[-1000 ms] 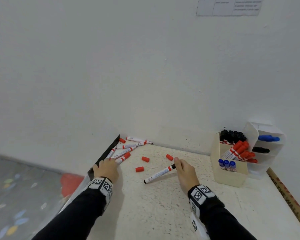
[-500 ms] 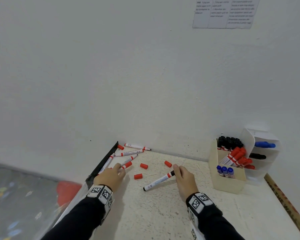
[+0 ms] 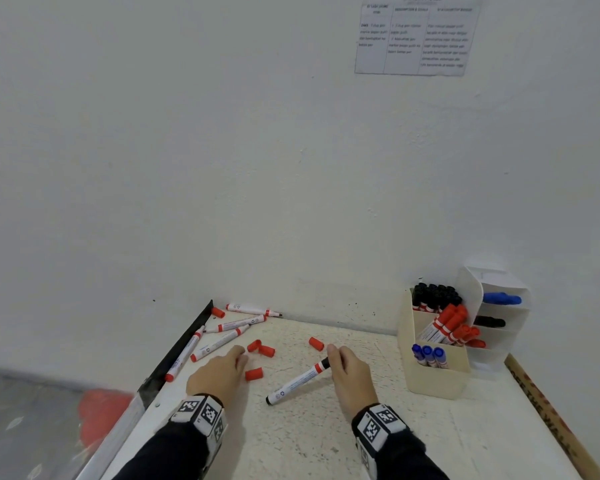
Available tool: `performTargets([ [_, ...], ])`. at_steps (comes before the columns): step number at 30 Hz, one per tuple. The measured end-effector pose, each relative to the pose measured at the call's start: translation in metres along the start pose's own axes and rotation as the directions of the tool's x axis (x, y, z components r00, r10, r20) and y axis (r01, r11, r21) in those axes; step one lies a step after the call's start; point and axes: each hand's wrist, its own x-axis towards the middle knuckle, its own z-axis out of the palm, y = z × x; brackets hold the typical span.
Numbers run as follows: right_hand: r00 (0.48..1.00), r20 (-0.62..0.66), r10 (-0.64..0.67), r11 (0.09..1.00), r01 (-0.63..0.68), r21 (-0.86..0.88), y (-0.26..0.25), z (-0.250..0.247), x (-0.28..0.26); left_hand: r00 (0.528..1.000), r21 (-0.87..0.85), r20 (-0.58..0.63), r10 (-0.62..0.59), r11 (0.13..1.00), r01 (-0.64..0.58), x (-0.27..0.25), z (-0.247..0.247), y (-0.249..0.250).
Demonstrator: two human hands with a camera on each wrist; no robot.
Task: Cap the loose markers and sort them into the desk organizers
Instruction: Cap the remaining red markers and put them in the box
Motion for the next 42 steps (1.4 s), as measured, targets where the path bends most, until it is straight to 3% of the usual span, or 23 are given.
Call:
performTargets([
  [4,1.000,-0.008,0.012,1.000,-0.012,0.021,0.002,0.001,0.002,0.998,0.019,-0.050,-0.037,0.999,0.038,-0.002,0.000,0.009],
  [7,1.000,-0.029,0.005,1.000,-0.005,0.015,0.002,0.001,0.001,0.995,0.070,-0.009,-0.095,0.993,0.095,-0.004,-0.003,0.012],
  [10,1.000,-0.030,-0.007,0.999,0.009,0.043,-0.003,-0.004,0.001,0.997,0.124,0.058,-0.046,0.992,0.038,-0.003,-0.006,0.014],
  [12,0.997,-0.074,-0.025,0.997,0.030,0.064,-0.010,-0.014,0.003,0.996,0.019,0.052,-0.069,0.998,0.068,-0.005,-0.009,0.019],
  [15,0.977,-0.192,-0.087,0.989,0.108,0.103,-0.030,-0.039,0.015,0.987,-0.293,-0.013,-0.162,0.944,0.151,-0.002,-0.011,0.033],
  [19,0.919,-0.337,-0.202,0.977,0.213,-0.003,-0.057,-0.092,0.040,0.976,-0.494,0.088,-0.199,0.842,0.216,-0.003,-0.001,0.056],
  [21,0.898,-0.395,-0.194,0.981,0.188,-0.054,-0.062,-0.125,0.052,0.973,-0.578,0.141,-0.182,0.783,0.231,-0.010,0.001,0.068],
  [25,0.866,-0.481,-0.135,0.982,0.051,-0.184,-0.054,-0.178,0.074,0.971,-0.618,0.183,-0.155,0.749,0.237,-0.009,0.013,0.074],
  [31,0.870,-0.449,-0.205,0.948,0.062,-0.312,-0.045,-0.190,0.086,0.980,-0.654,0.118,-0.159,0.730,0.198,-0.002,0.019,0.067],
  [33,0.899,-0.364,-0.243,0.912,0.085,-0.400,-0.046,-0.187,0.087,0.984,-0.656,0.085,-0.153,0.735,0.171,-0.001,0.018,0.066],
  [36,0.951,-0.184,-0.249,0.788,0.089,-0.609,-0.045,-0.179,0.089,0.990,-0.640,0.063,-0.127,0.756,0.137,-0.004,0.014,0.068],
  [38,0.945,-0.213,-0.249,0.763,0.056,-0.644,-0.042,-0.176,0.095,0.991,-0.644,0.064,-0.115,0.754,0.129,-0.007,0.013,0.069],
  [42,0.893,-0.361,-0.268,0.812,0.008,-0.583,-0.039,-0.173,0.101,0.993,-0.644,0.016,-0.121,0.758,0.103,-0.006,0.015,0.066],
])
